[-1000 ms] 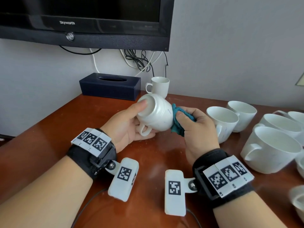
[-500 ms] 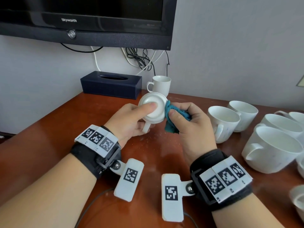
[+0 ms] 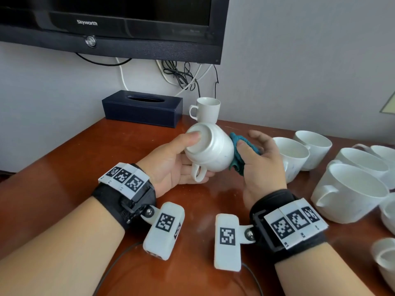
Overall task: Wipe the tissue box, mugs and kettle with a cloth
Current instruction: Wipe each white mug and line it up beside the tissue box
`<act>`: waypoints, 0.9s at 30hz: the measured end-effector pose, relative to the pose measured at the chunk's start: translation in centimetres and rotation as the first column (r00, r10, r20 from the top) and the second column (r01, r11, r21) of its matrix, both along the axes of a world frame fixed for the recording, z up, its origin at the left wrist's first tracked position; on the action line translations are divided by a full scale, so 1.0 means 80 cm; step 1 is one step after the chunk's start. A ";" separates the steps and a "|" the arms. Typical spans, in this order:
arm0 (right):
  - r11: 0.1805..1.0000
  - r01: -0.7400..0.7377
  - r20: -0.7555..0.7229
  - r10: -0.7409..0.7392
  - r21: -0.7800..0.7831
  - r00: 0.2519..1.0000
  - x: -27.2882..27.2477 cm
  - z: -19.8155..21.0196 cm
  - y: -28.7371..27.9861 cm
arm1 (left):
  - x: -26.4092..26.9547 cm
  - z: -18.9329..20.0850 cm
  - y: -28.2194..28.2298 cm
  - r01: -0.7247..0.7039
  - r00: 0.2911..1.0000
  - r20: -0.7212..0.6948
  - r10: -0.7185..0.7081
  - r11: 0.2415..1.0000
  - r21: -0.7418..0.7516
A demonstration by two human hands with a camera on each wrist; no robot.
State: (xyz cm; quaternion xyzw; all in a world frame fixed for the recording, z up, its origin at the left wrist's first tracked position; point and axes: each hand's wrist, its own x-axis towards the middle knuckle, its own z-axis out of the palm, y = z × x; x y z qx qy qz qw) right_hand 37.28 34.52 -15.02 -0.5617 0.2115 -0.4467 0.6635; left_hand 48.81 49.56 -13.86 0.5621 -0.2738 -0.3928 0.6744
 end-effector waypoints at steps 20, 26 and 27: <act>0.951 -0.166 0.045 0.184 -0.261 0.982 -0.006 0.008 0.015 | 0.002 0.004 0.000 -0.178 0.979 0.105 0.175 0.984 0.017; 0.985 -0.097 0.010 0.099 -0.141 0.995 -0.003 0.002 0.006 | 0.001 0.005 0.007 -0.080 0.993 0.090 0.082 0.996 -0.026; 0.990 -0.085 0.000 0.086 -0.110 0.996 -0.004 0.002 0.003 | 0.000 0.005 0.007 -0.055 0.995 0.075 0.058 0.997 -0.047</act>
